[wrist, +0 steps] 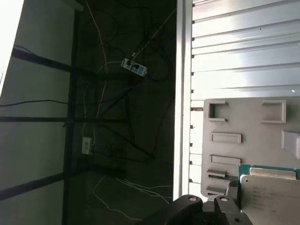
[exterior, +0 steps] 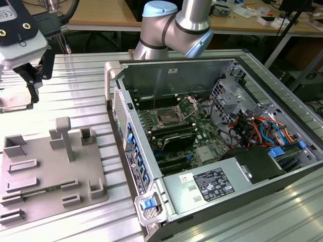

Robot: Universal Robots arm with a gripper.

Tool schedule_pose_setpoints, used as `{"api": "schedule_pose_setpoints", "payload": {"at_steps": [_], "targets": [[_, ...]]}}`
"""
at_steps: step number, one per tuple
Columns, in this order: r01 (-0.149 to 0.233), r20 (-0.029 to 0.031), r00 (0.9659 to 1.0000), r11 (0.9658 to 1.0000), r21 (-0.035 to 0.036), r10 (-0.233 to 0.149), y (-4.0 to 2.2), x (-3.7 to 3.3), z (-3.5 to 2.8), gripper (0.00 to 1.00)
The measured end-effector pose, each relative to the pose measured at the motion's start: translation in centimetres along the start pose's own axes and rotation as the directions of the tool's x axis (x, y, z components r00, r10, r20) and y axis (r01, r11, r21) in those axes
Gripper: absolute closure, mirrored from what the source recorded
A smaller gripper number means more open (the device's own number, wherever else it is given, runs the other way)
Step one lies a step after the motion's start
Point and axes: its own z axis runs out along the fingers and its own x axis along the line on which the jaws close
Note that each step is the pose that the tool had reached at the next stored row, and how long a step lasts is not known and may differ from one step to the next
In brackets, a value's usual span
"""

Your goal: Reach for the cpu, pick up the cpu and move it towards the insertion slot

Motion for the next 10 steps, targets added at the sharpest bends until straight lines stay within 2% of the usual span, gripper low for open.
{"api": "schedule_pose_setpoints", "payload": {"at_steps": [10], "targets": [[0.000, 0.0001, 1.0000, 1.0000, 0.0000, 0.000, -0.08, -1.42, 0.00, 0.45]]}}
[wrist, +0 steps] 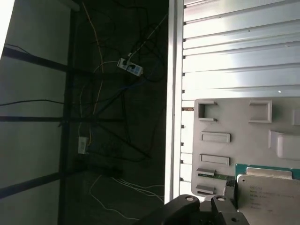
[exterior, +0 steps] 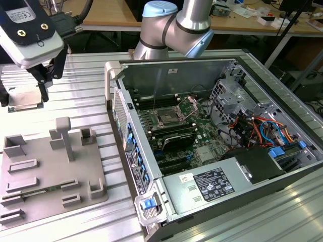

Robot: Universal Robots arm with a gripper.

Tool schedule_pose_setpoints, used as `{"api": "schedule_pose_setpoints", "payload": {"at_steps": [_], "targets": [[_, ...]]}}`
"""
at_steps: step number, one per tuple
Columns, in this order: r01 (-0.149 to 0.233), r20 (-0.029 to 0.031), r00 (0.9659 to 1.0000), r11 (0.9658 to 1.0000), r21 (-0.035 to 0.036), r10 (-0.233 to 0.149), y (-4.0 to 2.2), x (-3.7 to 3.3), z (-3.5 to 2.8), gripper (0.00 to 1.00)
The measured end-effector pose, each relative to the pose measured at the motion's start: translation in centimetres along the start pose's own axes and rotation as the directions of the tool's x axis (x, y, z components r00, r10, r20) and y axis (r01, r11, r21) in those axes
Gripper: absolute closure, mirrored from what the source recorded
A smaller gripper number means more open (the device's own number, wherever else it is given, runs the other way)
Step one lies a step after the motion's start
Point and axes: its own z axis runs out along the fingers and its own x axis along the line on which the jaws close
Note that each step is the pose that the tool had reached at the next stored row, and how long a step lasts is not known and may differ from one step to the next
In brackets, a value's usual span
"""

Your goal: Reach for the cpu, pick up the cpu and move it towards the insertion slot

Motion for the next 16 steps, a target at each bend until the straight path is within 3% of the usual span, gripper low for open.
{"api": "schedule_pose_setpoints", "payload": {"at_steps": [16], "targets": [[0.000, 0.0000, 1.0000, 1.0000, 0.0000, 0.000, -0.12, -2.14, 0.01, 0.45]]}}
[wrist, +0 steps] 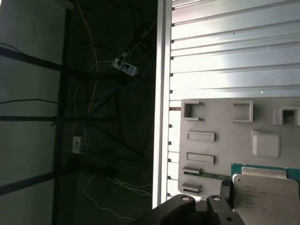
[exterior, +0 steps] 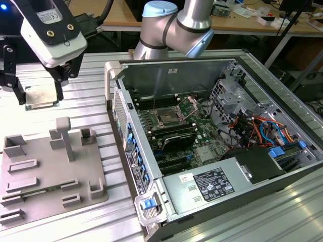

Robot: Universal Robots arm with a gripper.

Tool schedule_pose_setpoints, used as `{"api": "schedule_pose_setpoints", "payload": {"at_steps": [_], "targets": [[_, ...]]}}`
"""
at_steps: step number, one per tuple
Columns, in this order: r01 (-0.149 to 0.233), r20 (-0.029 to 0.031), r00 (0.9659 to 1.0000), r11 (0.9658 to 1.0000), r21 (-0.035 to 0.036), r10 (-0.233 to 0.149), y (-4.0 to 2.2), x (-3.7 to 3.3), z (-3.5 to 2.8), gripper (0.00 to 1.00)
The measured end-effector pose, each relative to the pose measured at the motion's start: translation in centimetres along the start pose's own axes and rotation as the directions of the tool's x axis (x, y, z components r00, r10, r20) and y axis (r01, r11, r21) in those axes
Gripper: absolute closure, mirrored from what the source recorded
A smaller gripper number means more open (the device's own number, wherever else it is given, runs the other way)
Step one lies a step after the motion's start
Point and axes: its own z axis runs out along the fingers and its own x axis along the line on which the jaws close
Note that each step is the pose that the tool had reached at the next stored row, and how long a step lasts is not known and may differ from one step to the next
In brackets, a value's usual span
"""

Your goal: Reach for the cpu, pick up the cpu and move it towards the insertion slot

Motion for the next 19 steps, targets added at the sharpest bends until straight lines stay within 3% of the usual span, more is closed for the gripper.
{"api": "schedule_pose_setpoints", "payload": {"at_steps": [7, 19], "targets": [[0.000, 0.0001, 1.0000, 1.0000, 0.0000, 0.000, -0.06, -1.07, 0.01, 0.45], [0.000, 0.0000, 1.0000, 1.0000, 0.0000, 0.000, 0.14, -3.89, 0.15, 0.45]]}}
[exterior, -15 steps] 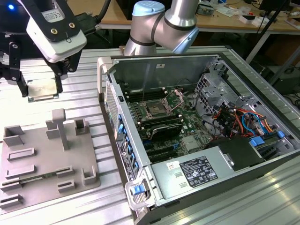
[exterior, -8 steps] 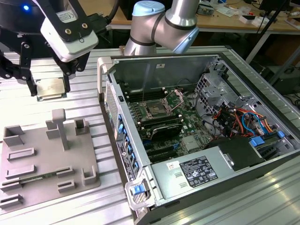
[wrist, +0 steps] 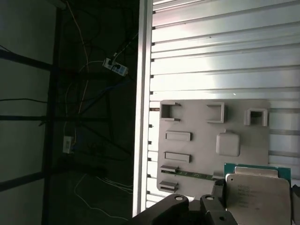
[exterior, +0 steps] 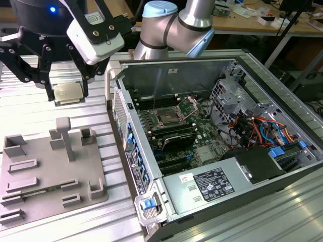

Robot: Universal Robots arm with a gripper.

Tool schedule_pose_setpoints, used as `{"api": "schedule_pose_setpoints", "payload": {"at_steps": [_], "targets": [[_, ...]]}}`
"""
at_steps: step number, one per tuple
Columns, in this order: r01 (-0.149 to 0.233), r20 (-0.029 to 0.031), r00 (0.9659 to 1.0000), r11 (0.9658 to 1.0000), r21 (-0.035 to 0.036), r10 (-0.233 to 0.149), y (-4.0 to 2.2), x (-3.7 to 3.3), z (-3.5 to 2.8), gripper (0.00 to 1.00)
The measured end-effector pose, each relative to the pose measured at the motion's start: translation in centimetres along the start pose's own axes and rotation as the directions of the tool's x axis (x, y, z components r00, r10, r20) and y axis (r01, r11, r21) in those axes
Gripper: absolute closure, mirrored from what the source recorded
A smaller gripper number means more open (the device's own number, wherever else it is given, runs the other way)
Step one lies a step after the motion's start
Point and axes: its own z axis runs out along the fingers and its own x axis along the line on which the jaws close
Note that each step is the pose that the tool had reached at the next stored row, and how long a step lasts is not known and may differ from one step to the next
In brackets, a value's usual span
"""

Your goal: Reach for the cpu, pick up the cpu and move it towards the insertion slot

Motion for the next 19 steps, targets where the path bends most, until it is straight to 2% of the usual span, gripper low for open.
{"api": "schedule_pose_setpoints", "payload": {"at_steps": [7, 19], "targets": [[0.000, 0.0001, 1.0000, 1.0000, -0.0001, 0.000, 0.07, -1.89, 0.15, 0.45], [0.000, 0.0000, 1.0000, 1.0000, 0.0000, 0.000, 0.16, -5.60, 0.28, 0.45]]}}
